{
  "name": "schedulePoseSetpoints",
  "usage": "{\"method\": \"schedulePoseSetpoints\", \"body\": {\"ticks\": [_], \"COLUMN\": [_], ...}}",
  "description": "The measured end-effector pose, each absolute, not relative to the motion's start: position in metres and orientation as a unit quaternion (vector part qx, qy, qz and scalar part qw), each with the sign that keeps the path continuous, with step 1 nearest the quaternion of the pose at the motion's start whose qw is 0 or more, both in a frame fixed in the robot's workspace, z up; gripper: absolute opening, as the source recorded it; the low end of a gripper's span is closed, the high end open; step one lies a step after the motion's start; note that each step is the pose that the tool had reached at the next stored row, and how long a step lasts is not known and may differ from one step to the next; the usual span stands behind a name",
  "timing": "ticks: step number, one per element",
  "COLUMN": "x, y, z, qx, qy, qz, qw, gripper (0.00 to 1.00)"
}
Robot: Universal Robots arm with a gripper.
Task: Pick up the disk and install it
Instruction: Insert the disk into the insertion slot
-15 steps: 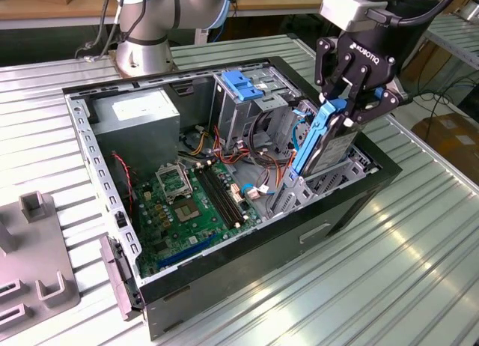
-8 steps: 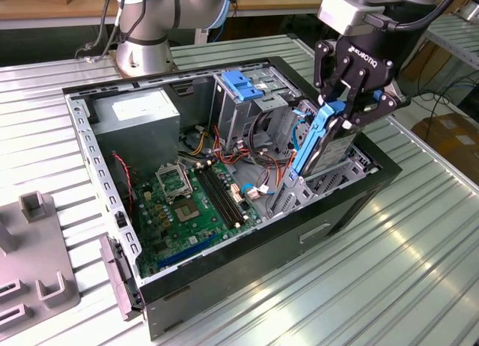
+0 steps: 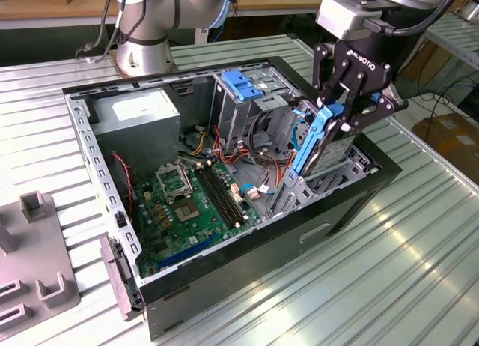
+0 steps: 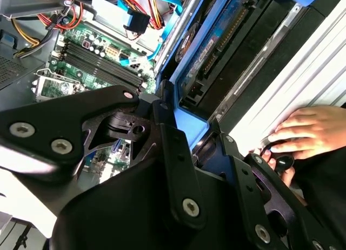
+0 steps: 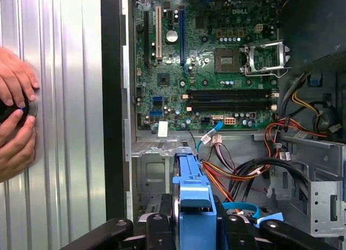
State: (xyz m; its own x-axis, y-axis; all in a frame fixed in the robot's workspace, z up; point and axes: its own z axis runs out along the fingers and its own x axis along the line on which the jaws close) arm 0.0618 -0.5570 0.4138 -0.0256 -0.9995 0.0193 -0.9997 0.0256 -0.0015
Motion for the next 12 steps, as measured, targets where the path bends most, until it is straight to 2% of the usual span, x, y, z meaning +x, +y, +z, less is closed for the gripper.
{"method": "schedulePoseSetpoints", "body": {"ticks": [12], "x": [0.0618], "y": [-0.5571], "z": [0.4084], "qx": [0.698], "qy": [-0.716], "qz": [0.007], "qw": [0.006], "gripper": [0.37]}}
